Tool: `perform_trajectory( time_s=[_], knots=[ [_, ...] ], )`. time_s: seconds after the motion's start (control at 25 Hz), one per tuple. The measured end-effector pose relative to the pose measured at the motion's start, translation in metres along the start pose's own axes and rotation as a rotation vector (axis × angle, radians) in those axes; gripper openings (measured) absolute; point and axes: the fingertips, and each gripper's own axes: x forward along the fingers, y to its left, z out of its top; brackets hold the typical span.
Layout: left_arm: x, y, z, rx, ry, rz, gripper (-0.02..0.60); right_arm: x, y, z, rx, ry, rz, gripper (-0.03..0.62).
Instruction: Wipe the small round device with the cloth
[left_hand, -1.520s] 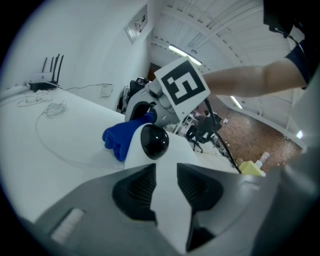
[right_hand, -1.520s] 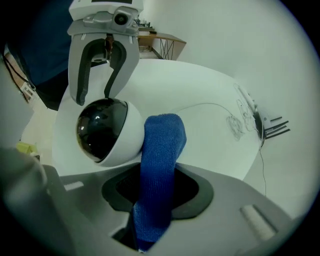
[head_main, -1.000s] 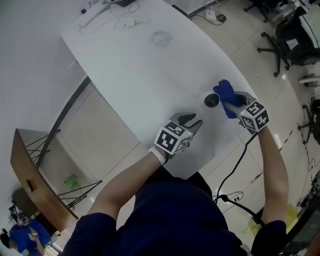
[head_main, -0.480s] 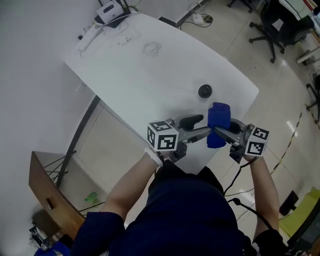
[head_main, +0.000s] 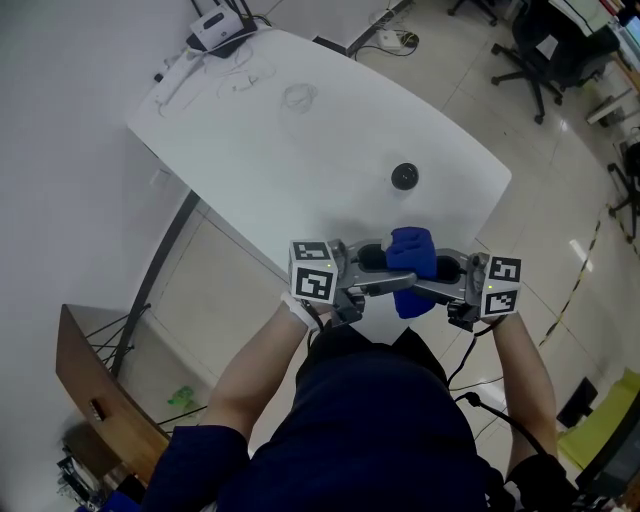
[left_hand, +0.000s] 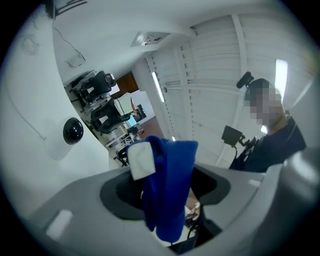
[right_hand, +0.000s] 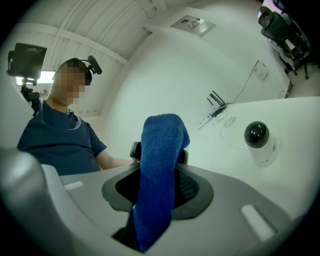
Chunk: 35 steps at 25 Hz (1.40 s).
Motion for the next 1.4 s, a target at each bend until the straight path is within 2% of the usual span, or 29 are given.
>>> perform_trajectory(
  time_s=[0.08, 0.28, 0.32, 0.36, 0.44, 0.6, 0.72, 0.84, 0.92, 1.0, 1.08, 1.16, 1.24, 1.4],
  knots=[
    [-0.003, 0.001, -0.002, 0.014, 0.003, 0.02, 0.233, 0.004, 0.001, -0.003, 0.008, 0.014, 0.004, 0.143],
    [-0.007, 0.01, -0.006, 0.02, -0.006, 0.055, 0.211, 0.007, -0.003, -0.007, 0.039, -0.005, -0.004, 0.143],
    [-0.009, 0.014, -0.004, 0.035, -0.011, 0.083, 0.184, 0.007, -0.007, -0.006, 0.049, -0.018, -0.022, 0.144],
    [-0.013, 0.02, 0.0, 0.051, -0.021, 0.121, 0.152, 0.007, -0.011, -0.004, 0.06, -0.036, -0.047, 0.191],
    [-0.021, 0.032, 0.008, 0.064, -0.055, 0.207, 0.15, -0.001, -0.021, 0.002, 0.079, -0.092, -0.107, 0.238],
    [-0.035, 0.065, 0.021, 0.085, -0.091, 0.396, 0.147, -0.044, -0.049, 0.017, 0.103, -0.258, -0.274, 0.242],
    [-0.045, 0.096, 0.029, 0.184, -0.003, 0.586, 0.144, -0.082, -0.071, 0.025, 0.111, -0.376, -0.434, 0.219],
    [-0.035, 0.12, 0.032, 0.358, 0.193, 0.741, 0.144, -0.107, -0.082, 0.031, 0.125, -0.464, -0.522, 0.192],
    [-0.02, 0.131, 0.035, 0.456, 0.293, 0.788, 0.143, -0.112, -0.084, 0.032, 0.135, -0.501, -0.539, 0.178],
    [-0.004, 0.138, 0.037, 0.501, 0.355, 0.789, 0.143, -0.112, -0.086, 0.032, 0.146, -0.52, -0.545, 0.172],
    [0.012, 0.143, 0.038, 0.486, 0.396, 0.755, 0.143, -0.111, -0.088, 0.03, 0.158, -0.531, -0.548, 0.164],
    [0.019, 0.146, 0.04, 0.42, 0.396, 0.716, 0.143, -0.112, -0.091, 0.028, 0.171, -0.538, -0.553, 0.158],
    [0.015, 0.151, 0.049, 0.312, 0.342, 0.696, 0.143, -0.113, -0.093, 0.027, 0.177, -0.545, -0.559, 0.152],
    [-0.015, 0.168, 0.071, 0.1, 0.167, 0.665, 0.143, -0.117, -0.095, 0.027, 0.179, -0.554, -0.558, 0.146]
  ],
)
